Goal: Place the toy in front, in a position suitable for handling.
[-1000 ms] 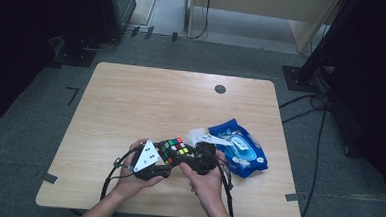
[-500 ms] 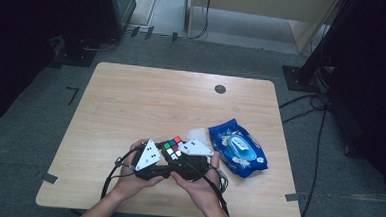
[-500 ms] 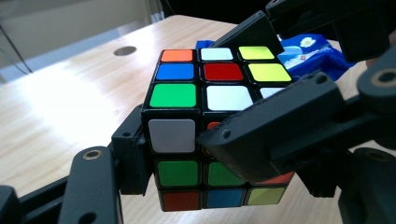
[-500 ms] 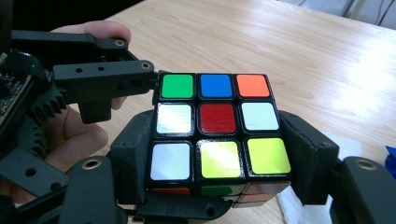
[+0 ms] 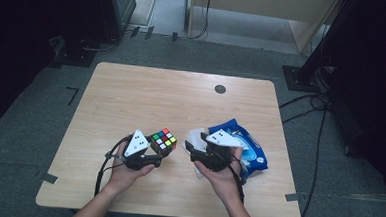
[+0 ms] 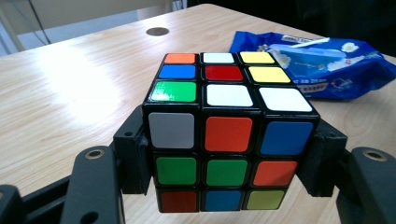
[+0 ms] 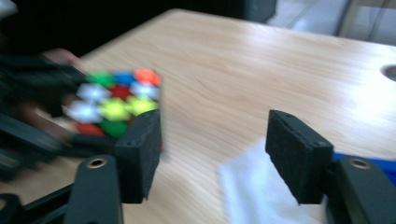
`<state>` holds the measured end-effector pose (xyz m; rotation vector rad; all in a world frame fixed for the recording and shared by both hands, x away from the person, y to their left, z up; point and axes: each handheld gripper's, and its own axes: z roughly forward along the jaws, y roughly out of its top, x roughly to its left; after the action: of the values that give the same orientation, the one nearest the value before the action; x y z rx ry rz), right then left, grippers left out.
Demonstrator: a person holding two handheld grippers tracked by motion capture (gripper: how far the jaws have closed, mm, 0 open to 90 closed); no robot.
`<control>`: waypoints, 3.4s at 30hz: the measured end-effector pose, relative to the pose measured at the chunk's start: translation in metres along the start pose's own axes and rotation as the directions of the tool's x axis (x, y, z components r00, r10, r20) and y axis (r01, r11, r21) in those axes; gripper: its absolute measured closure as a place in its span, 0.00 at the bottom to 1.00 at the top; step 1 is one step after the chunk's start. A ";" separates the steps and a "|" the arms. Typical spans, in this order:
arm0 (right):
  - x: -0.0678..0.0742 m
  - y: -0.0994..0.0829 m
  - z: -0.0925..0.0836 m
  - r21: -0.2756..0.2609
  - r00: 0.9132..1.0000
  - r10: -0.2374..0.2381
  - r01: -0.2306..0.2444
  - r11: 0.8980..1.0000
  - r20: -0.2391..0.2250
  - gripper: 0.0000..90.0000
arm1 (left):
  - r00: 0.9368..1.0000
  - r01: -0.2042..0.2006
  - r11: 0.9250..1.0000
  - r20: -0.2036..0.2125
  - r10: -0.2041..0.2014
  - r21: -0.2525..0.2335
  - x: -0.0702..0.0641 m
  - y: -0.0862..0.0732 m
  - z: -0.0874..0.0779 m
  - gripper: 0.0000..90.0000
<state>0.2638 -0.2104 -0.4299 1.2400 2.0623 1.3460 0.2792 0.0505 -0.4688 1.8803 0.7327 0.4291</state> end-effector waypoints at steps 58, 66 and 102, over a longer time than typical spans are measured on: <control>0.022 -0.011 0.011 -0.027 0.997 -0.082 0.082 0.996 -0.014 0.98 | 0.991 -0.115 0.993 0.063 0.115 0.002 -0.034 0.003 0.006 0.38; 0.013 -0.008 0.003 -0.053 1.000 -0.008 0.008 0.999 0.000 0.98 | 0.993 -0.104 0.994 0.056 0.103 0.016 -0.030 0.002 0.007 0.38; -0.011 -0.013 0.004 -0.056 0.982 0.166 -0.171 0.984 -0.088 0.51 | 0.999 -0.043 0.999 0.013 0.043 -0.016 -0.011 0.007 -0.003 0.38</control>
<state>0.2660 -0.2191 -0.4449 1.3792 1.9894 1.5503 0.2710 0.0434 -0.4609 1.8852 0.6797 0.4483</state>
